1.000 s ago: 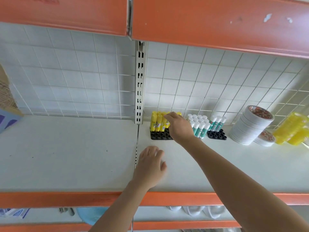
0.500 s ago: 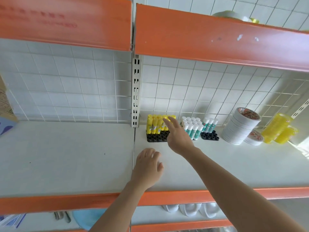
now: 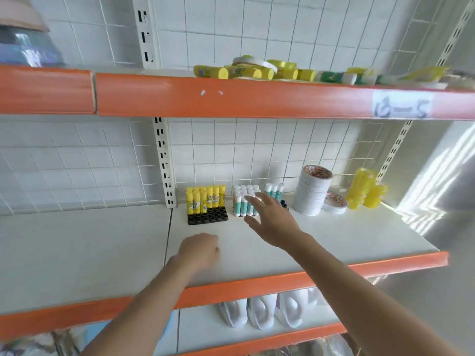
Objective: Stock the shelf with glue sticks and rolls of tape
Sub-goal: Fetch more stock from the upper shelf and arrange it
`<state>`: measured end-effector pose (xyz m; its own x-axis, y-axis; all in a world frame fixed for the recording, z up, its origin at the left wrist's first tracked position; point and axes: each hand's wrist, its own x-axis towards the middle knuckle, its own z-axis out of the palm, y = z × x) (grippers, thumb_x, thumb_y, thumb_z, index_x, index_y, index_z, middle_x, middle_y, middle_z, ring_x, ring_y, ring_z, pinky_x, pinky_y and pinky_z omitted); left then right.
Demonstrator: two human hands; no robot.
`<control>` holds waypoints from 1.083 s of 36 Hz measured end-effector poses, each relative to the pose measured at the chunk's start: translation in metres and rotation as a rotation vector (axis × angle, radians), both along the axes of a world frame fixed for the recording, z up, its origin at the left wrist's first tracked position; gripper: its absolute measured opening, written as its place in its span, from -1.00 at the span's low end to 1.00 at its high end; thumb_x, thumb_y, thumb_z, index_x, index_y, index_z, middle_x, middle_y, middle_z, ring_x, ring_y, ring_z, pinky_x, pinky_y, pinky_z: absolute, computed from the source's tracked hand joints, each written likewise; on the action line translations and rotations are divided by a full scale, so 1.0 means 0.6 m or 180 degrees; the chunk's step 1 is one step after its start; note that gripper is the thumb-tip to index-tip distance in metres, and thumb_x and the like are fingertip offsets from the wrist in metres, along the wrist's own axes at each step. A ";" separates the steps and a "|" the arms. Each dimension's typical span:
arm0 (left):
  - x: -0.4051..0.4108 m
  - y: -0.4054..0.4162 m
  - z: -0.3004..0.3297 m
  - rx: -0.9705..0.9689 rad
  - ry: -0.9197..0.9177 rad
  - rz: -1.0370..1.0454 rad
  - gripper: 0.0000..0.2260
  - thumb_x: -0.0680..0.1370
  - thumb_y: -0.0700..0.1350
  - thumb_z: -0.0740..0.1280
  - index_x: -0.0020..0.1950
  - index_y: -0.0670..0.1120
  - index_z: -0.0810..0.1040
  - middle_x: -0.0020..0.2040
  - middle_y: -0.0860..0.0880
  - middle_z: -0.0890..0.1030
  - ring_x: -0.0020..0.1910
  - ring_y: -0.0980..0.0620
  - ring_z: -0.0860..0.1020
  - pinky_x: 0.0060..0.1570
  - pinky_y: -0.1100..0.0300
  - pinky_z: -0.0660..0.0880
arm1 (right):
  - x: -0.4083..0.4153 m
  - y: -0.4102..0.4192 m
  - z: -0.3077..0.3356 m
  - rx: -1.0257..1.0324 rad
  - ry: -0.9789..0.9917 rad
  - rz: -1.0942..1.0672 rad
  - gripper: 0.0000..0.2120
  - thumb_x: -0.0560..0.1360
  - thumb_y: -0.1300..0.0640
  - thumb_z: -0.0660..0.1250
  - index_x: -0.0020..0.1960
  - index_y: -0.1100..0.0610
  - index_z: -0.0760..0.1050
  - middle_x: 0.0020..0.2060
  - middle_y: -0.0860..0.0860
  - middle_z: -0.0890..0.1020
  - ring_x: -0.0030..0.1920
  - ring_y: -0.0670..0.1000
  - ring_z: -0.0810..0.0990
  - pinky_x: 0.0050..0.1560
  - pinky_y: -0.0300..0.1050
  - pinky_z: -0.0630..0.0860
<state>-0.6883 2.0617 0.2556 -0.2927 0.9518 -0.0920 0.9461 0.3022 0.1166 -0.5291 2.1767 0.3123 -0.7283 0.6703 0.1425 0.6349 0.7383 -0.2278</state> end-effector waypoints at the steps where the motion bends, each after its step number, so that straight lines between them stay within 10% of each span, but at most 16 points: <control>1: 0.013 0.002 0.015 0.0105 -0.0049 -0.0025 -0.79 0.60 -0.08 0.08 0.02 -0.09 0.49 0.04 -0.03 0.56 0.04 -0.07 0.52 -0.09 0.12 0.41 | 0.017 -0.001 0.009 -0.0013 0.0064 -0.0004 -0.46 0.59 -0.09 0.20 0.52 -0.09 0.14 0.50 0.00 0.19 0.48 0.10 0.19 0.35 0.12 0.33; 22: 0.291 -0.076 0.423 0.2074 -0.0074 -0.0495 -0.86 0.56 -0.01 0.24 -0.14 0.08 0.57 -0.32 0.16 0.57 -0.28 0.16 0.52 -0.22 0.16 0.48 | 0.300 -0.085 0.281 0.0942 0.1514 0.0266 -0.63 0.53 -0.14 0.28 0.32 -0.15 0.40 0.11 -0.16 0.55 0.08 -0.11 0.56 -0.04 -0.07 0.55; 39: 0.145 -0.035 0.594 0.2325 0.0861 -0.0033 -0.84 0.58 -0.04 0.19 -0.06 0.06 0.57 -0.14 0.13 0.59 -0.10 0.02 0.50 -0.18 0.14 0.38 | 0.178 -0.039 0.446 0.1272 0.1479 0.0544 -0.69 0.55 -0.06 0.27 0.28 -0.07 0.45 0.04 -0.09 0.56 0.02 -0.04 0.55 -0.01 -0.03 0.53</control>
